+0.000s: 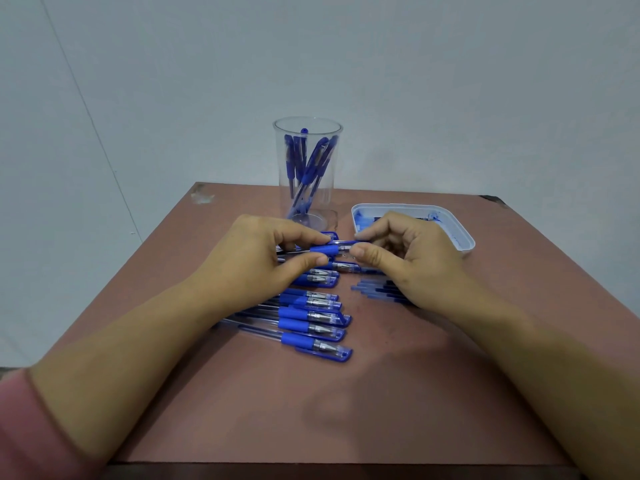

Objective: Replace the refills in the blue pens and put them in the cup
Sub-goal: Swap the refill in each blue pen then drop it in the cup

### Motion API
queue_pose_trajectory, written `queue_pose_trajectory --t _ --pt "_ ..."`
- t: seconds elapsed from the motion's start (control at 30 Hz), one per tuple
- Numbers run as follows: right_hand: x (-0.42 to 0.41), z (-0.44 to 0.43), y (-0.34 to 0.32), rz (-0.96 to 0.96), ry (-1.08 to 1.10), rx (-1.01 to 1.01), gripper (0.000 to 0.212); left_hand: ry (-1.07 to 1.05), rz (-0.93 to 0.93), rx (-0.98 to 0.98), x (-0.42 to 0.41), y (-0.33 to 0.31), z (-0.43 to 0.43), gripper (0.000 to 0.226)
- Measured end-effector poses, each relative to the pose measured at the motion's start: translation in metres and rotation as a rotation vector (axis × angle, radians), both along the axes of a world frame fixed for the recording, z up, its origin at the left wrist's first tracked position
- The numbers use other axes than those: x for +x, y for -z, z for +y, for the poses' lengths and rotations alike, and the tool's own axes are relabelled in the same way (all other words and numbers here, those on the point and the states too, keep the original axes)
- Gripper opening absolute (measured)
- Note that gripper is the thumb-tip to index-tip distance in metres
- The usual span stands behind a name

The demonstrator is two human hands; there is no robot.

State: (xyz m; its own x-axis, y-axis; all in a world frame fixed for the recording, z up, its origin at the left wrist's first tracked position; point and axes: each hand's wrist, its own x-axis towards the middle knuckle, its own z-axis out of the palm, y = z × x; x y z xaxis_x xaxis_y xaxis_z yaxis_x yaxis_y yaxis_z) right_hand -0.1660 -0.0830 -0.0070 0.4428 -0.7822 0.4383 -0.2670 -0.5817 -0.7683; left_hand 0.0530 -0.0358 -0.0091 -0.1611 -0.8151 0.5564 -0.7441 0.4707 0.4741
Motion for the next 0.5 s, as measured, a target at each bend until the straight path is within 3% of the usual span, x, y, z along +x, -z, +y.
queue_pose_trajectory --t 0.27,0.5 --pt "0.0048 0.0023 0.0032 -0.069 -0.010 0.048 0.020 -0.033 0.005 -0.038 -0.0060 -0.0009 0.0048 0.021" --pt "0.0061 0.0007 0.0015 -0.050 -0.043 0.046 0.007 -0.026 -0.064 -0.002 -0.0091 -0.0059 0.0091 0.025"
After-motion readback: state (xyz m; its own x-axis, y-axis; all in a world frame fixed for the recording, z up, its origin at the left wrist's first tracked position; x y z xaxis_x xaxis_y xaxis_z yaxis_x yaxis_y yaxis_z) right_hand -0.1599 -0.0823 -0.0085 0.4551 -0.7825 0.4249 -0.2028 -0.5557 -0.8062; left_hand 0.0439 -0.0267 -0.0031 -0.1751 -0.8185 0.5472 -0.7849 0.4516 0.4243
